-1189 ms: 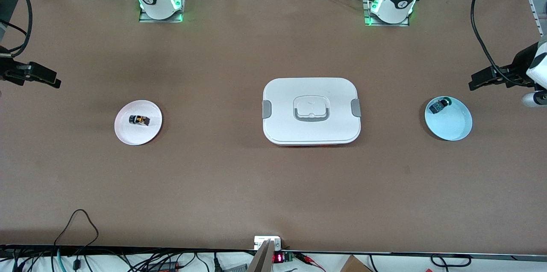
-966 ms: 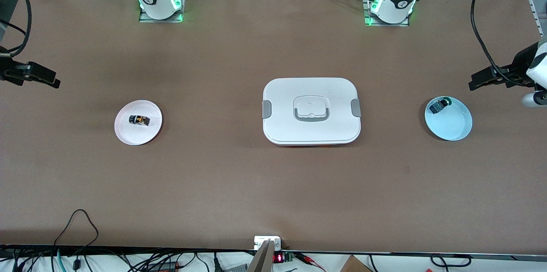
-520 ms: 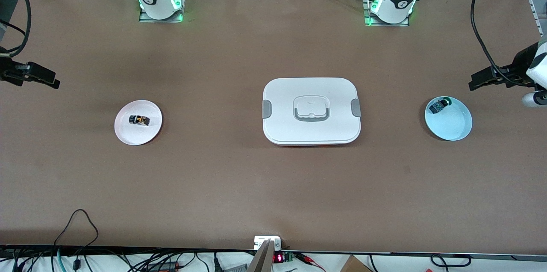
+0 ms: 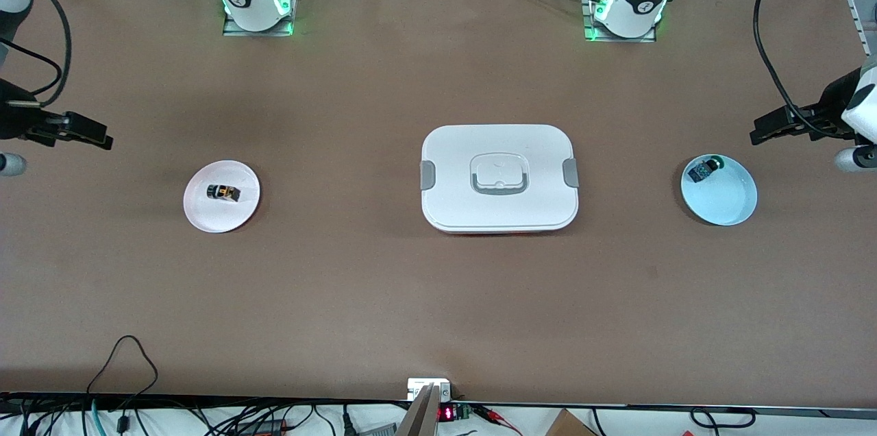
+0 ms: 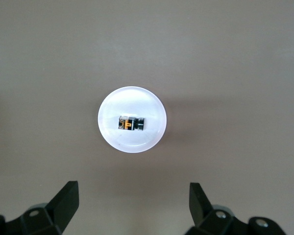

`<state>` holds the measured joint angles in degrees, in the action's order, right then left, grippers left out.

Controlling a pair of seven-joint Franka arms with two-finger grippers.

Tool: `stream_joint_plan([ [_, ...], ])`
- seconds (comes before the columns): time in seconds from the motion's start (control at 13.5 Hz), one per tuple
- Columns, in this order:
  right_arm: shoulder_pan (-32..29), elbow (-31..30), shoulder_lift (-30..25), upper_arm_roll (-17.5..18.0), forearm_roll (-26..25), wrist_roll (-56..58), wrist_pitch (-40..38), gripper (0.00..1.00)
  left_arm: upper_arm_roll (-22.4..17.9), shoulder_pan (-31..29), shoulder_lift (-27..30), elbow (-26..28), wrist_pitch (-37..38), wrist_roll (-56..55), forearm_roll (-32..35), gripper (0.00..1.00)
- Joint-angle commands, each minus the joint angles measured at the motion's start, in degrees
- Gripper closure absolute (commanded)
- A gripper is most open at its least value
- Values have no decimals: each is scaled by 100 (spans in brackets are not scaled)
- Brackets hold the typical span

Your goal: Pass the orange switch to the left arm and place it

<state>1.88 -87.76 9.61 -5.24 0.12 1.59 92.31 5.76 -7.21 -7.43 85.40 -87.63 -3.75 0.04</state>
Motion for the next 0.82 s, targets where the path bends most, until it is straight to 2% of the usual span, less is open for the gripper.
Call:
stream_joint_plan([
  [0.0, 58, 66, 338, -3, 40, 52, 59, 0, 13, 53, -75, -155, 70, 86, 146, 0],
  [0.45, 243, -65, 892, -21, -74, -10, 225, 0, 13, 53, -75, -155, 71, 94, 137, 0],
  [0.59, 234, -530, 919, -12, -161, -54, 628, 0, 13, 44, -75, -155, 71, 94, 146, 0],
  [0.74, 190, -1258, 885, -12, -171, -54, 1286, 0, 13, 44, -75, -155, 71, 94, 137, 0],
])
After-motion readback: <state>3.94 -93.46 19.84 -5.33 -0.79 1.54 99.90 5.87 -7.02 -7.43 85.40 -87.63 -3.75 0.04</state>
